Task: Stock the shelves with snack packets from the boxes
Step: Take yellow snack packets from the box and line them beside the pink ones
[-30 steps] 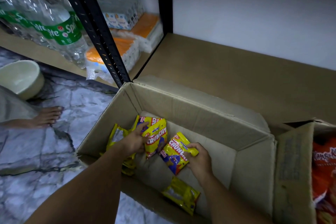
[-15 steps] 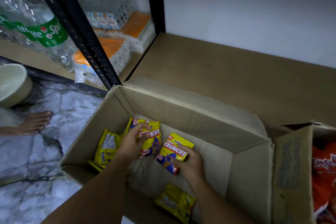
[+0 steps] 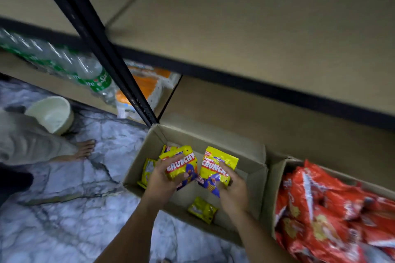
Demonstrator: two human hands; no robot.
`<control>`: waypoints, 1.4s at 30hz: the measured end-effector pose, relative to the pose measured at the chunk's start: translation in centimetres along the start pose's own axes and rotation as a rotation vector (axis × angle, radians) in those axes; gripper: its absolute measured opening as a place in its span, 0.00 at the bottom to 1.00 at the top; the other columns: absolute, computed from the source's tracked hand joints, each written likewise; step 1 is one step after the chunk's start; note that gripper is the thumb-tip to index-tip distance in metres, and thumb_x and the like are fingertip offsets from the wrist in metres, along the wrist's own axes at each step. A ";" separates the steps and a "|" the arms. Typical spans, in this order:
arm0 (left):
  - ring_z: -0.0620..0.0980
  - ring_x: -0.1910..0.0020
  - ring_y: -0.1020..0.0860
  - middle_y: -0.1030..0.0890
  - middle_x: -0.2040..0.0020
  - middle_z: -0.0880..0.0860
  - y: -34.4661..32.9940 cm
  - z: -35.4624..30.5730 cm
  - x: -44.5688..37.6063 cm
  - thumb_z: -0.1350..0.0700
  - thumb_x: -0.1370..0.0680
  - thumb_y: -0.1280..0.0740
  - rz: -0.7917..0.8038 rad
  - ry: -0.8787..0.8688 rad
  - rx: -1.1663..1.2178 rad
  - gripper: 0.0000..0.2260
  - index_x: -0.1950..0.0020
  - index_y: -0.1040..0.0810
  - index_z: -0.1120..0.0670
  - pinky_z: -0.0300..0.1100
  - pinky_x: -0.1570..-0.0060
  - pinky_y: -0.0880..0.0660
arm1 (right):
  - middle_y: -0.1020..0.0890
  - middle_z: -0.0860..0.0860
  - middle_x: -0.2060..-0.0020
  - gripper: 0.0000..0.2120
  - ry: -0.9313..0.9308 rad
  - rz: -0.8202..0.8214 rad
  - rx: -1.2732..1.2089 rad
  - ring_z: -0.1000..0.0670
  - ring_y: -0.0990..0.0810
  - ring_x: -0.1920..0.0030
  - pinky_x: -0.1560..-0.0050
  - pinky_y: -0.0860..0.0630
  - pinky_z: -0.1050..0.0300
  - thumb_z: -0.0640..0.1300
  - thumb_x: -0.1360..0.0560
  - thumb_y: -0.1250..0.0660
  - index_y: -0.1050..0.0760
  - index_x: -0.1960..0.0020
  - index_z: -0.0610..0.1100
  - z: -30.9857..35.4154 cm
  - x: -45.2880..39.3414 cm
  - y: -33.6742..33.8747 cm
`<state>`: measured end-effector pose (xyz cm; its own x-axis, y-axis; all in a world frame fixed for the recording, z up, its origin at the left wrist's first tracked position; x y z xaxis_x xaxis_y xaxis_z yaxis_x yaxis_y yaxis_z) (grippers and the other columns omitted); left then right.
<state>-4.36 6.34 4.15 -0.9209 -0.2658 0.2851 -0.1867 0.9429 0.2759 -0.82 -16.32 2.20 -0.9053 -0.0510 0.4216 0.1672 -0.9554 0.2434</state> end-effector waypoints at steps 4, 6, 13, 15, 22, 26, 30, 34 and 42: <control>0.48 0.39 0.20 0.24 0.33 0.54 2.3 -13.0 3.8 0.60 0.28 0.22 0.053 -0.023 0.071 0.22 0.36 0.19 0.47 0.47 0.47 0.18 | 0.21 0.60 0.65 0.28 0.040 0.060 -0.014 0.61 0.32 0.75 0.71 0.34 0.70 0.30 0.24 0.33 0.23 0.37 0.61 11.0 5.0 6.4; 0.47 0.41 0.19 0.22 0.34 0.53 2.9 -19.1 5.5 0.64 0.29 0.23 0.093 -0.039 0.095 0.23 0.37 0.18 0.46 0.48 0.47 0.18 | 0.14 0.50 0.54 0.28 0.054 0.115 -0.013 0.53 0.24 0.66 0.63 0.28 0.60 0.32 0.24 0.32 0.23 0.36 0.63 16.0 7.0 9.0; 0.51 0.39 0.19 0.21 0.36 0.54 5.6 -41.6 10.2 0.63 0.31 0.22 0.265 -0.194 0.138 0.24 0.39 0.17 0.44 0.44 0.46 0.20 | 0.21 0.53 0.35 0.28 0.182 0.082 -0.065 0.52 0.23 0.34 0.33 0.25 0.45 0.31 0.25 0.30 0.21 0.37 0.62 36.5 16.1 20.3; 0.51 0.41 0.18 0.18 0.38 0.54 5.6 -46.9 11.3 0.64 0.32 0.22 0.312 -0.241 0.146 0.24 0.39 0.17 0.45 0.43 0.47 0.19 | 0.21 0.59 0.36 0.28 0.199 0.067 -0.104 0.58 0.22 0.36 0.36 0.24 0.56 0.30 0.25 0.30 0.20 0.39 0.61 40.9 18.8 22.9; 0.50 0.41 0.18 0.21 0.38 0.50 3.9 -61.9 13.7 0.61 0.31 0.22 0.458 -0.443 0.089 0.24 0.39 0.17 0.41 0.47 0.50 0.17 | 0.15 0.54 0.44 0.25 0.282 -0.084 -0.201 0.51 0.17 0.42 0.39 0.21 0.50 0.27 0.25 0.32 0.21 0.36 0.51 50.8 26.9 31.2; 0.50 0.40 0.19 0.22 0.38 0.50 1.3 -68.0 14.9 0.60 0.31 0.22 0.549 -0.542 0.106 0.24 0.40 0.17 0.40 0.47 0.48 0.18 | 0.15 0.48 0.45 0.25 0.347 -0.165 -0.271 0.46 0.16 0.44 0.45 0.18 0.48 0.28 0.27 0.30 0.21 0.36 0.49 53.6 30.4 36.3; 0.48 0.40 0.19 0.20 0.36 0.51 -2.5 -72.3 15.9 0.61 0.29 0.22 0.610 -0.599 0.090 0.24 0.38 0.18 0.40 0.44 0.47 0.19 | 0.15 0.46 0.44 0.23 0.406 -0.186 -0.304 0.44 0.16 0.44 0.50 0.17 0.52 0.29 0.27 0.30 0.21 0.35 0.47 55.2 32.2 41.4; 0.49 0.39 0.19 0.21 0.35 0.51 -8.0 -75.9 16.9 0.61 0.28 0.23 0.689 -0.613 0.109 0.24 0.36 0.19 0.40 0.46 0.46 0.19 | 0.15 0.45 0.45 0.23 0.436 -0.209 -0.303 0.44 0.16 0.45 0.53 0.17 0.53 0.29 0.27 0.30 0.21 0.36 0.46 55.9 32.7 46.9; 0.46 0.38 0.20 0.21 0.35 0.49 -19.5 -81.3 17.6 0.61 0.30 0.21 0.679 -0.717 0.140 0.26 0.35 0.20 0.45 0.41 0.46 0.20 | 0.16 0.46 0.42 0.23 0.456 -0.198 -0.268 0.45 0.17 0.42 0.44 0.19 0.46 0.30 0.25 0.31 0.22 0.34 0.48 55.5 30.9 59.1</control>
<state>10.91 -33.02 78.45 -0.8279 0.4789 -0.2920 0.4598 0.8776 0.1356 2.72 -58.27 78.10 -0.9963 0.0734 -0.0443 -0.0745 -0.9969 0.0237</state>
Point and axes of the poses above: each hand's wrist, its own x-axis away from the middle knuckle, its own y-axis out of the back of the hand, z = x × y, the point moved 4 cm from there along -x, towards the middle knuckle
